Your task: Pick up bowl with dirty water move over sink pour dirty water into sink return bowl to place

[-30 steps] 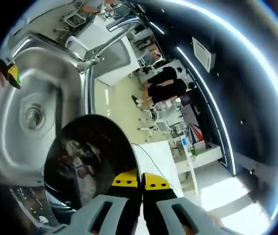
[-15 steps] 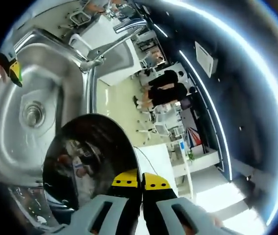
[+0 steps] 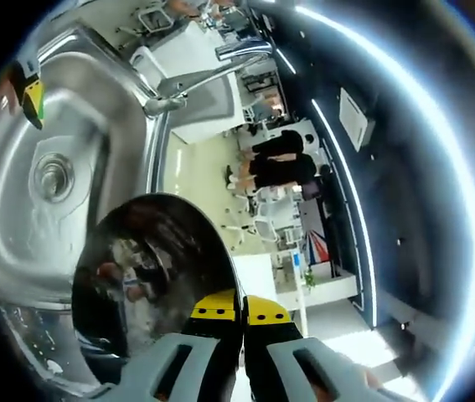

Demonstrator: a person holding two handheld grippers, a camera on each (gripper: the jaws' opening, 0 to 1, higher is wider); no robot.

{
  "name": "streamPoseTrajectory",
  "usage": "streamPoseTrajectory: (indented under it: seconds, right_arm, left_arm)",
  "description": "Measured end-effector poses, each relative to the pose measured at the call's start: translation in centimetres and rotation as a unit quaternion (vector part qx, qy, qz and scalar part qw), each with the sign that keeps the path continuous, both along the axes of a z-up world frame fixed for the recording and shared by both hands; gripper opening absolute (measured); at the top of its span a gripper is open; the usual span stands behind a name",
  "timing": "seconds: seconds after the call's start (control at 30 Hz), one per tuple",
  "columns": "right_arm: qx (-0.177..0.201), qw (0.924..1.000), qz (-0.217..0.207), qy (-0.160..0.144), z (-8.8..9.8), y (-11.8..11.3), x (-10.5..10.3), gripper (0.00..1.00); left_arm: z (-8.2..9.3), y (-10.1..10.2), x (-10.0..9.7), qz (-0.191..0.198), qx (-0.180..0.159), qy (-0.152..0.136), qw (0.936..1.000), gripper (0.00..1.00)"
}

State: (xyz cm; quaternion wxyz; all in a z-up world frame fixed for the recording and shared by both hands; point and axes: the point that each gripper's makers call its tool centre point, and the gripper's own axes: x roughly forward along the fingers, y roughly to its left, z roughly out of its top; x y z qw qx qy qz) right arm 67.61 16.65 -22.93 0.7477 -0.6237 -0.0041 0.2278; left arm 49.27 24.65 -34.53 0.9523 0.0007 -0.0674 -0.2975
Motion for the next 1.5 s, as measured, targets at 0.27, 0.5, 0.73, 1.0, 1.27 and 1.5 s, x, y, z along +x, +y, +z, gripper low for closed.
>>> streamPoseTrajectory:
  seconds: [0.27,0.5,0.73,1.0,1.27,1.5]
  right_arm:
    - [-0.021,0.9993,0.015,-0.027,0.1,1.0,-0.3,0.0]
    - [-0.028,0.9982,0.03,-0.044,0.2,1.6,-0.6,0.0]
    - [-0.04,0.9961,0.052,-0.059,0.2,2.6,-1.8,0.0]
    - [-0.057,0.9922,0.075,-0.083,0.3,3.4,-2.9,0.0]
    - [-0.055,0.9911,0.082,-0.089,0.8,3.5,-3.3,0.0]
    - [-0.036,0.9937,0.075,-0.075,1.3,3.3,-2.8,0.0]
  left_arm:
    - [-0.1,-0.1,-0.1,0.0,0.002,0.001,1.0,0.53]
    - [-0.1,-0.1,-0.2,0.0,0.003,0.002,1.0,0.53]
    - [-0.1,-0.2,-0.2,0.0,0.002,0.002,1.0,0.53]
    - [-0.1,-0.1,-0.1,0.001,0.003,0.002,1.0,0.53]
    - [-0.2,-0.1,-0.1,0.001,0.003,0.003,1.0,0.53]
    - [-0.1,-0.2,0.0,0.001,0.003,0.002,1.0,0.53]
